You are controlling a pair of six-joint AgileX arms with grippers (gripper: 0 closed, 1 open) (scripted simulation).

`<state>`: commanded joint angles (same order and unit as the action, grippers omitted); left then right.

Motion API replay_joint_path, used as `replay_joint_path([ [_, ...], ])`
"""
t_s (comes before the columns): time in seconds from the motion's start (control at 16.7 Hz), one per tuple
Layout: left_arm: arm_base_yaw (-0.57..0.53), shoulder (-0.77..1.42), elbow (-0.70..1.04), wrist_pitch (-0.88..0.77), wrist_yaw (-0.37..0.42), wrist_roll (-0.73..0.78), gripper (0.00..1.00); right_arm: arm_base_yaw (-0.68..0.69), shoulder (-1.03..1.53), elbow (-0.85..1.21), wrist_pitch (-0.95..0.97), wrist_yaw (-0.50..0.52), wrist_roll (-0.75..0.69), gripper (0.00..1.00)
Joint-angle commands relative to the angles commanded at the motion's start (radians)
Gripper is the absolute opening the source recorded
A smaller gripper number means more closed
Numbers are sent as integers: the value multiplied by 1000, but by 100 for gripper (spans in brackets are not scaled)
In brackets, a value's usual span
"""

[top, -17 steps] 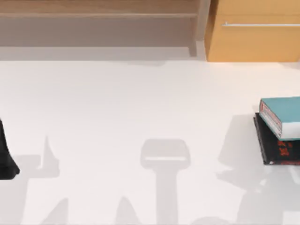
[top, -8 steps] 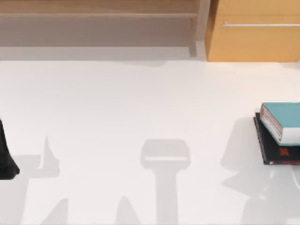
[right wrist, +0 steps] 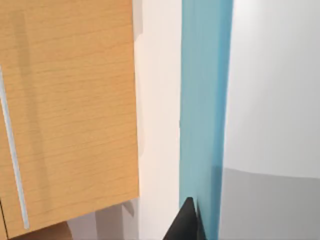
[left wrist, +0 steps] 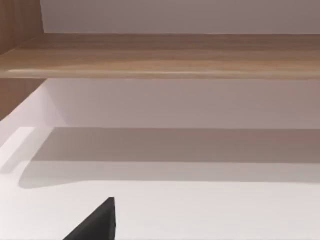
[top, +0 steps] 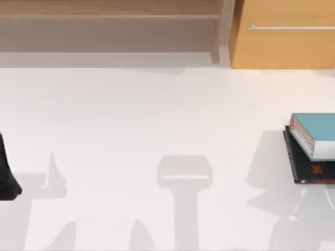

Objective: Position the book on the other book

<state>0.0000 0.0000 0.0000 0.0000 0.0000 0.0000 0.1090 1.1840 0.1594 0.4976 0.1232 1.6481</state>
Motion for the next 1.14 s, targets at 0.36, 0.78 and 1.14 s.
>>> replay_joint_path([
  [0.36, 0, 0, 0, 0, 0, 0, 100, 0, 0, 0, 0, 0, 0, 45],
  [0.78, 0, 0, 0, 0, 0, 0, 100, 0, 0, 0, 0, 0, 0, 98],
  [1.14, 0, 0, 0, 0, 0, 0, 100, 0, 0, 0, 0, 0, 0, 100],
])
